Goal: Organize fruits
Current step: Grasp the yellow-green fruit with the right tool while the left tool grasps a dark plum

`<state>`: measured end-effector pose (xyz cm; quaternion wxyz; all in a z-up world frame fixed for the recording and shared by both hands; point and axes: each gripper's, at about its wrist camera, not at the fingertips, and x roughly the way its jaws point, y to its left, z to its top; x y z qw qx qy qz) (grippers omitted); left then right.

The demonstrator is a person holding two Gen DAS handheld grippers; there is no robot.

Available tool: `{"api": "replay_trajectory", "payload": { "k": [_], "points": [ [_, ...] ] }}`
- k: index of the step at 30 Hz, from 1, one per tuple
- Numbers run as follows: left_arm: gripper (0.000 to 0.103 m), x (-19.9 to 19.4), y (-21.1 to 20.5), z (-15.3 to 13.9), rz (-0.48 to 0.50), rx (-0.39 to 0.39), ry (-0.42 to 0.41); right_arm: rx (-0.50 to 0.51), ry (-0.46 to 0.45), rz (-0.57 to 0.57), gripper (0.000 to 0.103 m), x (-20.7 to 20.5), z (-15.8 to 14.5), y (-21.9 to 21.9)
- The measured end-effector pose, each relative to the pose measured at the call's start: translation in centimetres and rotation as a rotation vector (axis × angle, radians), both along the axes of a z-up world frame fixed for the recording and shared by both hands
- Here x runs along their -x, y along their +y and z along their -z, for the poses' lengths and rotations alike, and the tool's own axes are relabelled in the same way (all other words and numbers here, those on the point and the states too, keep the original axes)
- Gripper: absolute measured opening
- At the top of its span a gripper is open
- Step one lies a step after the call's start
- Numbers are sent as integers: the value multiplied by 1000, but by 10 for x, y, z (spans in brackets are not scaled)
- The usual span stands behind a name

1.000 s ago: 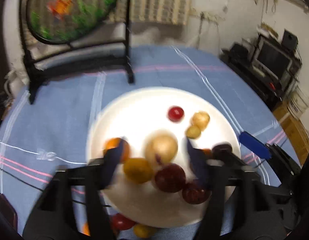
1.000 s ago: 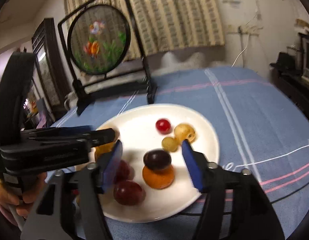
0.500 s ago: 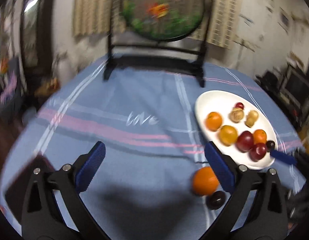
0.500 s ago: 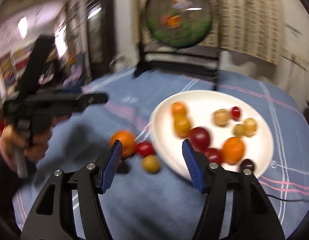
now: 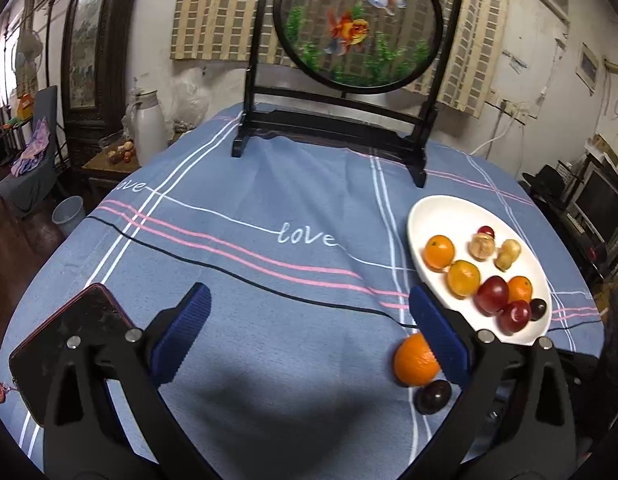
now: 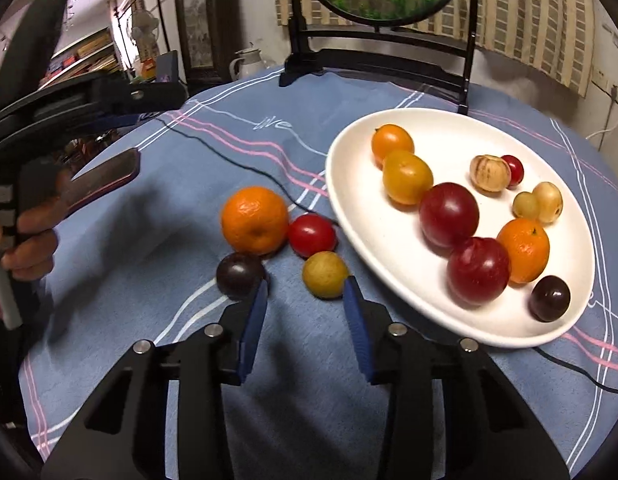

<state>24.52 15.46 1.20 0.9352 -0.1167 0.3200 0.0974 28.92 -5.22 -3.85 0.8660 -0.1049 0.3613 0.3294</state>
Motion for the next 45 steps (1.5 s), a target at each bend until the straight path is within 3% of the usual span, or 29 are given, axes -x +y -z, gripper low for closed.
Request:
{"api": "replay_trajectory", "payload": {
  "k": [7,17,22,25,29,31,34,37,45],
  "points": [
    [101,5,-15,-6,16,-86,-33,18,12,31,41,-15,6,6],
    [101,1,-11,0,12,-73,-3,34,6,58,29,-17,7,4],
    [101,1,-13,10,20,-77,40,-72,-19,61,28,-5,-16,-12],
    [99,14,-23,22,56,-41,64,-129,-31,74,28,-1,-28,-24],
    [77,36,-53,33,175,47,85,-156,-50,116,28,1,-35,-37],
    [72,41,-74,32,261,77,82,-156,-51,130,29,0,-35,-40],
    [62,34,-99,37,300,31,114,-143,-68,154,28,-2,-35,-45],
    [42,23,-112,48,321,23,178,-158,-66,175,28,-3,-36,-52],
    [39,9,-100,59,215,25,229,-177,-50,188,28,-3,-38,-56]
  ]
}}
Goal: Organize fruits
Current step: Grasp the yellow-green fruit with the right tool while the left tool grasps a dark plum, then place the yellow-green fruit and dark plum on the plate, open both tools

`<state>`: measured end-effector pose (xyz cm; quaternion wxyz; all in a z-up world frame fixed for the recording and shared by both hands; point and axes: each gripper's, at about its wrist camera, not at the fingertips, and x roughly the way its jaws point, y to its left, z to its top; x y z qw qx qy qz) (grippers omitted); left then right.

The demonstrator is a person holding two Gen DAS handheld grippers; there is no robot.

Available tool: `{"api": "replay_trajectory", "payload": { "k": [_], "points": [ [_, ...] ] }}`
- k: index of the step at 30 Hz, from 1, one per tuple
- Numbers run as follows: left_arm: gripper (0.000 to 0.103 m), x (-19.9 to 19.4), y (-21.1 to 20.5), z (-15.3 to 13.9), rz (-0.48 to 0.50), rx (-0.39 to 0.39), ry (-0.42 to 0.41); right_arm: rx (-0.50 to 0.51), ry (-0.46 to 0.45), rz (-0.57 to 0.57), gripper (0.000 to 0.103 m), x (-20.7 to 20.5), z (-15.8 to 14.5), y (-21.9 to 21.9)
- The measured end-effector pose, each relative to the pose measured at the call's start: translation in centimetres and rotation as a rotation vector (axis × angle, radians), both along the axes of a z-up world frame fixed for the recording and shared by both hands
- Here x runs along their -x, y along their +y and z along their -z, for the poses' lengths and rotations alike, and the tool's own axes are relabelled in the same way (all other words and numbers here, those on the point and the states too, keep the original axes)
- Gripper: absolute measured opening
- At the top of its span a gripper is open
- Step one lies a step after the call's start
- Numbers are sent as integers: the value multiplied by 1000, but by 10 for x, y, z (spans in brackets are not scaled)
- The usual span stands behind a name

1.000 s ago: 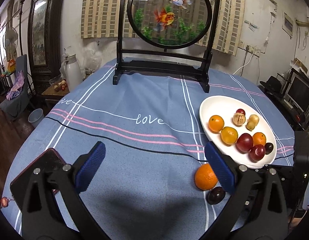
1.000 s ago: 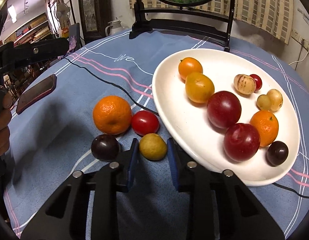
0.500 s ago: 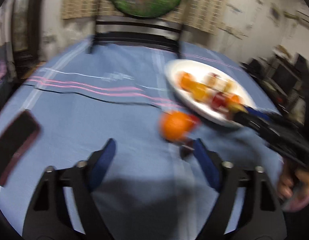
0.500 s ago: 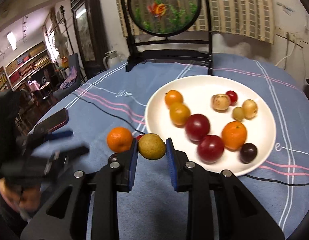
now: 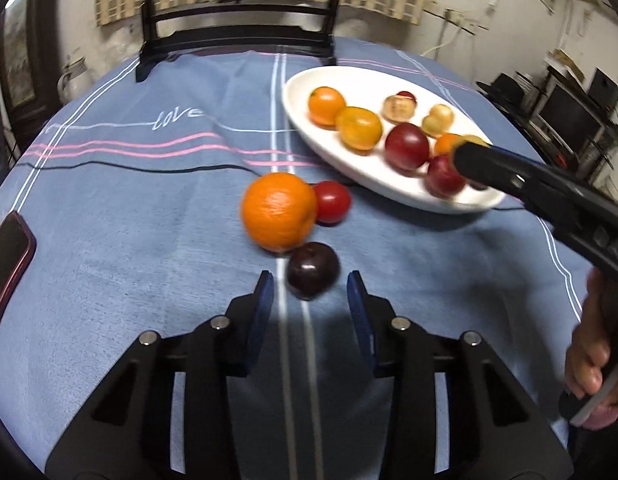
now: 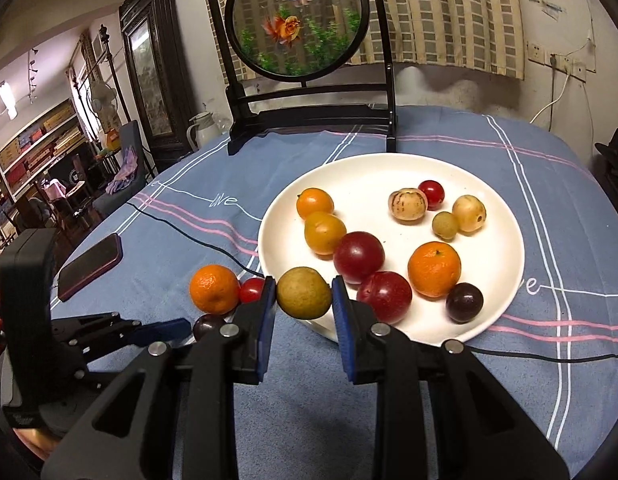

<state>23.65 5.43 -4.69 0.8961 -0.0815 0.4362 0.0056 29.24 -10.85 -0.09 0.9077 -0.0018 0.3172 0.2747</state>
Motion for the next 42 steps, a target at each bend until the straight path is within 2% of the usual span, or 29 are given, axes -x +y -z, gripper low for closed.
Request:
{"api": "replay_trajectory", "payload": {
  "k": [4,10,14,19,24,27,30,33,35,39,42],
  "points": [
    [39,-6,-1,2,-6,4,14,-1,0,-5,28,1,-1,0],
    [39,-16,-14,5,5,-48,27,2,3,4,28,-1,0,-1],
    [32,-17,-14,8,-6,-74,34,3,1,5,28,-1,0,-1],
    [31,-12,-20,8,2,-112,21,-2,3,4,28,-1,0,-3],
    [31,-6,-14,4,-15,-53,19,-7,14,0,28,-2,1,-3],
    [31,2,-15,-7,-11,-42,-28,-12,-7,-2,28,0,-6,-7],
    [31,7,-22,-35,20,-76,-139,-56,-59,34,28,1,-18,-23],
    [31,-8,-26,-53,67,-68,-187,-121,-100,120,28,-5,-25,-48],
    [31,-34,-29,-63,106,-48,-192,-174,-104,189,28,-16,-22,-67],
    [31,-88,-40,-65,158,-42,-154,-228,-81,226,28,-35,-11,-85],
    [31,-124,-53,-58,177,-82,-115,-213,-75,211,28,-48,-3,-84]
  ]
}}
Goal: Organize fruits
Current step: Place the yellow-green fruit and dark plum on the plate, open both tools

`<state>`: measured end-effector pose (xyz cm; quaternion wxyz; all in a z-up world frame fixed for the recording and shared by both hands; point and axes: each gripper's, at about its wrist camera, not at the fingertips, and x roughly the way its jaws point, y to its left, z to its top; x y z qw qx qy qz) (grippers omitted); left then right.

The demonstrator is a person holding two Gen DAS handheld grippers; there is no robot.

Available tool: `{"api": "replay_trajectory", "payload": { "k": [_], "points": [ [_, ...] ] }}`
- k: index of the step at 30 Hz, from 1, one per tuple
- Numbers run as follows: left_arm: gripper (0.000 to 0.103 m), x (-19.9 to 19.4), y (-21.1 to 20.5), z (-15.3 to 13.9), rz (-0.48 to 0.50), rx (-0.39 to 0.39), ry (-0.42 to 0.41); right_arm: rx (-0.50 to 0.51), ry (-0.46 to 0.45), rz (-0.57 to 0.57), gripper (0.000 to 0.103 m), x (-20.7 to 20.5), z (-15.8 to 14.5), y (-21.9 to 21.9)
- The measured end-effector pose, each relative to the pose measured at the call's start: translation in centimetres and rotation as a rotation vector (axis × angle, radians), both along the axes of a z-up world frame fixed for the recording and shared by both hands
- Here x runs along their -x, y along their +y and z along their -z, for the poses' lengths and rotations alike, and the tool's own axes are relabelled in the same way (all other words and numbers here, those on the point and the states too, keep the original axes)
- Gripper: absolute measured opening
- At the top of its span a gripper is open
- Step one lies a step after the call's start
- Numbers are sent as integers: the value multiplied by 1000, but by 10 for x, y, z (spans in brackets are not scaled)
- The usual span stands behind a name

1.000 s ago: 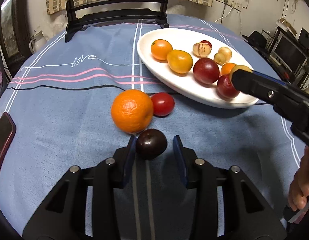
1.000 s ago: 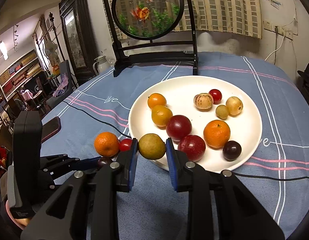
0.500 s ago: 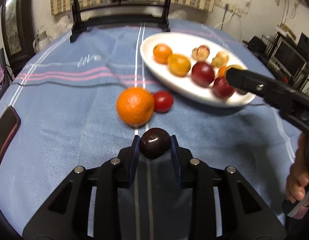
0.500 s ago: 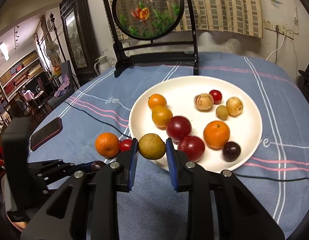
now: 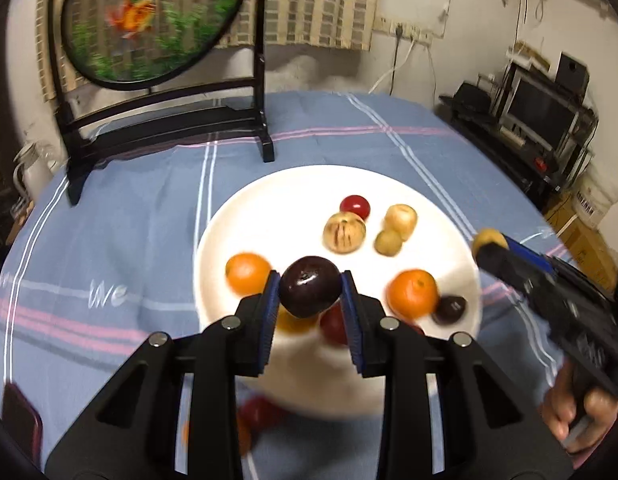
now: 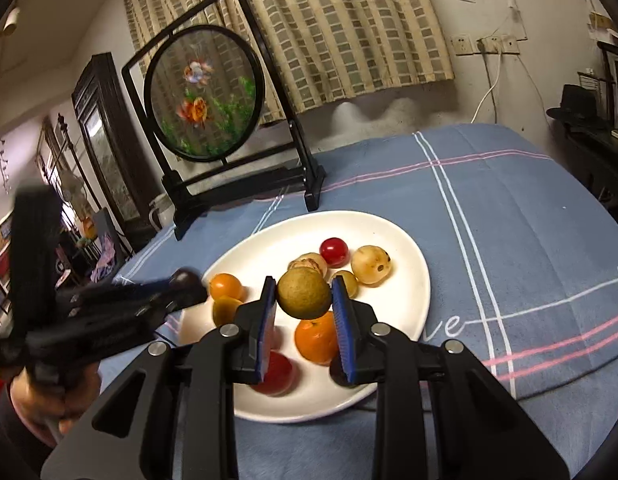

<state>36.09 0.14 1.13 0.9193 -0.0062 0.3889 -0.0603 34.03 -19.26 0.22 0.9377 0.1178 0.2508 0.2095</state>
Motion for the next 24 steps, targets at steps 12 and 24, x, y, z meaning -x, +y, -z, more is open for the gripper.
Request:
{"api": "replay_trajectory", "payload": {
  "k": [12,24],
  "points": [
    [80,-13,5,-3,-68,-31,-68,50,3,-11,60,-12,8,7],
    [98,77,77,-15,-202,8,-168,98,-31,-41,60,3,2,22]
  ]
}}
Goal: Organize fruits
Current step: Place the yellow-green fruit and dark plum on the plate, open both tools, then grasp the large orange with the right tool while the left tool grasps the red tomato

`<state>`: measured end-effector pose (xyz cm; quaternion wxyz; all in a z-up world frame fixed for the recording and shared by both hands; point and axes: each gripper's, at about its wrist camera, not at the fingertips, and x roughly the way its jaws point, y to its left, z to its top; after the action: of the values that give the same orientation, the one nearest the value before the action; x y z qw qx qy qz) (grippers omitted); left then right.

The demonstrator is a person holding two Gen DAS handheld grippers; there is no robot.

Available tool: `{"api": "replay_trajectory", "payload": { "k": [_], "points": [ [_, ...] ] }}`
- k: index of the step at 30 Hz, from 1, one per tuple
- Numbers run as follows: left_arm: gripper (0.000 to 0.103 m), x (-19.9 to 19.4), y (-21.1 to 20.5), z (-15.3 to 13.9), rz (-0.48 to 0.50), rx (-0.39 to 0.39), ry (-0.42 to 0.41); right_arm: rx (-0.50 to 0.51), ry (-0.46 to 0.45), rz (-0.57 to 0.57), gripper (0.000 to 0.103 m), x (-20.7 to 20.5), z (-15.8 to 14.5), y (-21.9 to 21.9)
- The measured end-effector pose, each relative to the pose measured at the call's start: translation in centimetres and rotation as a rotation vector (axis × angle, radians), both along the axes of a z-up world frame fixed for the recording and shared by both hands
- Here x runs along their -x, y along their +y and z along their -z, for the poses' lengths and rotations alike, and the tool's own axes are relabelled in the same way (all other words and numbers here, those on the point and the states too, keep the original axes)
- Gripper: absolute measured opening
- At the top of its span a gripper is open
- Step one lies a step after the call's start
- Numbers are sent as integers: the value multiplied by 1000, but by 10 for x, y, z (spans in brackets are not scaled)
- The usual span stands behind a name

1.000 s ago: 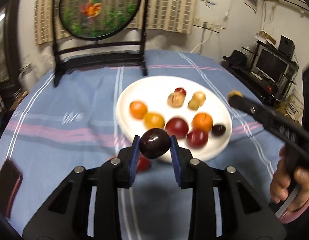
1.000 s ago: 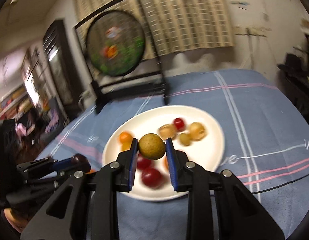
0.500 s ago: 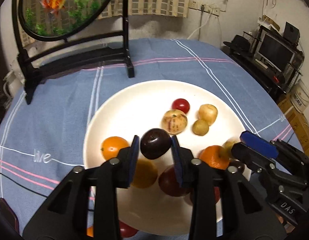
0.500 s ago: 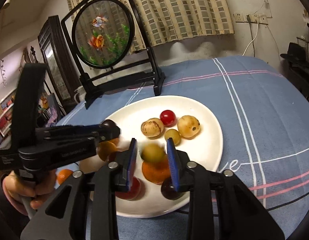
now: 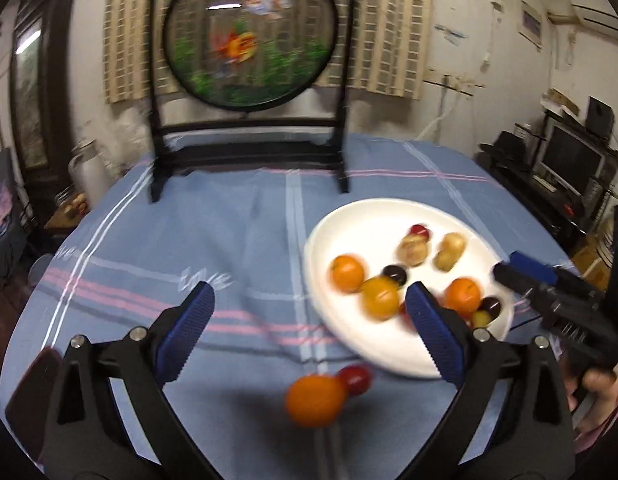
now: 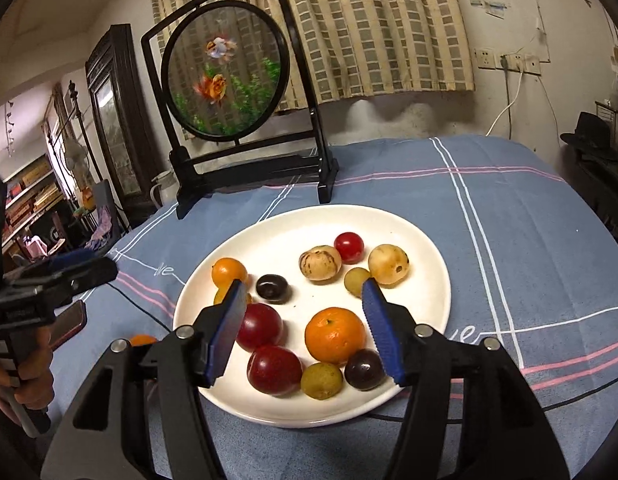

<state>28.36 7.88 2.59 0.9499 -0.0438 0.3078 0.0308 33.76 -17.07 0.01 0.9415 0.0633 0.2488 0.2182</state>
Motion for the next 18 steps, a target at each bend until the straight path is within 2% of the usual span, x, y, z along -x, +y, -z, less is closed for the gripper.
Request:
{"api": "replay_trajectory", "payload": {
  "k": [6,11,14,18],
  "points": [
    [98,18,17,25,-23,21,33,16,-8,4,60,3,1,3],
    [98,26,20,20,-77,-59,0,25,-28,-6,60,12,-2,8],
    [98,27,26,17,-113,-93,-12,22,-51,-64,60,24,-7,17],
    [98,23,38,20,-150,-50,25,70,-64,-238,60,47,-9,51]
  ]
}}
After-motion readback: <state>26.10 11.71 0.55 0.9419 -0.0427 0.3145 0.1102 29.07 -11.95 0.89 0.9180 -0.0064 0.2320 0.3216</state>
